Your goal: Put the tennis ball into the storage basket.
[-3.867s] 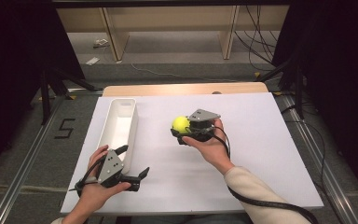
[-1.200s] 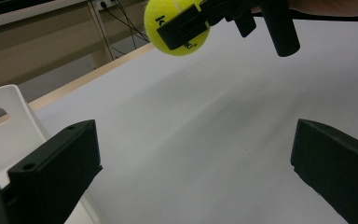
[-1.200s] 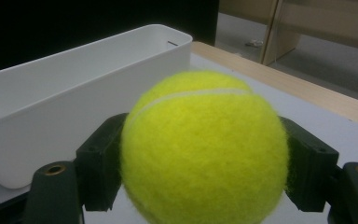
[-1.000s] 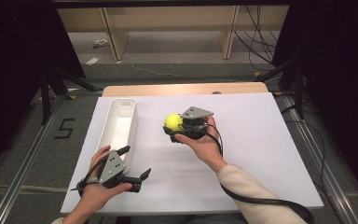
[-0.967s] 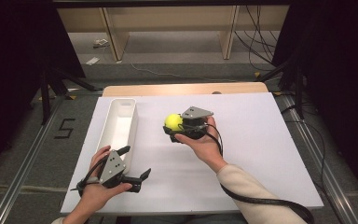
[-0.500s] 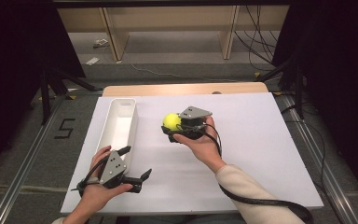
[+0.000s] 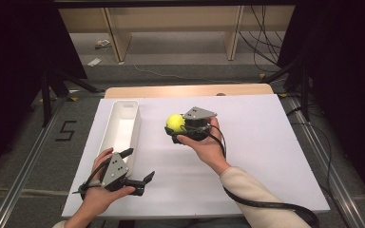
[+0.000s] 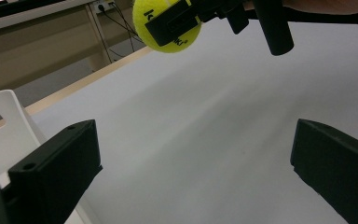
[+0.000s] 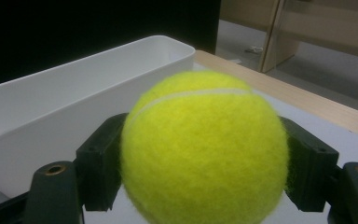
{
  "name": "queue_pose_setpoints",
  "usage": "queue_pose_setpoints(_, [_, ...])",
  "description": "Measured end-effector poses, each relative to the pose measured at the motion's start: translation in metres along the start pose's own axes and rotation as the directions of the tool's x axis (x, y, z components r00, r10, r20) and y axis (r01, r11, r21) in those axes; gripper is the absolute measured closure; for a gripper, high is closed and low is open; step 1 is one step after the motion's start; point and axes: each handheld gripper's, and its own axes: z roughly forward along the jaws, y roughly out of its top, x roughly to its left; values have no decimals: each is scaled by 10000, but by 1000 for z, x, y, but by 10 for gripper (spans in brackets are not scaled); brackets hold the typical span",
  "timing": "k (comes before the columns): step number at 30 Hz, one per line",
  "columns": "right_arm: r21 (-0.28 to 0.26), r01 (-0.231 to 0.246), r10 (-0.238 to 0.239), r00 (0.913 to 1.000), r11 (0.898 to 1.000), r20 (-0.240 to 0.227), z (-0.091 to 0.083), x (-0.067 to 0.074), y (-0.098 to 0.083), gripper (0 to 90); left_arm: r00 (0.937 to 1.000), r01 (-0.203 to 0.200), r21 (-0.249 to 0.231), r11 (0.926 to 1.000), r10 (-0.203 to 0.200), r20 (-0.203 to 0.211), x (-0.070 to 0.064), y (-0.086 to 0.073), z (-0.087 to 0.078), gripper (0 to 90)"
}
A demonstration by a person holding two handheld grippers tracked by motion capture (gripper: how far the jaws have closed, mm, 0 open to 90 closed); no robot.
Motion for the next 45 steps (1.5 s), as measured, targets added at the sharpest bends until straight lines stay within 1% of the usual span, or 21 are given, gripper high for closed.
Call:
queue_pose_setpoints(3, [43,16,-17,10000,10000,63,0,-1,0,267,10000,-5,19,10000,5,-17,0,0,0,8])
queue_pose_setpoints(7, [33,3,-3,10000,10000,35,1,0,0,267,10000,11,-10,10000,-11,-62,1,0,-1,8])
queue_pose_setpoints(18, [40,100,-101,9999,9999,34,1,4,2,267,10000,-21,23,10000,21,3,0,0,0,8])
queue_pose_setpoints(27, [46,203,-203,9998,9998,-63,3,9,4,267,10000,-32,34,10000,32,1,-1,0,1,8])
queue_pose_setpoints(38, [110,274,-272,9994,9996,-220,9,17,6,267,10000,-40,10,10000,40,10,0,1,0,8])
queue_pose_setpoints(45, [108,317,-315,9992,9994,-242,11,18,8,267,10000,-32,20,10000,32,4,0,0,1,8])
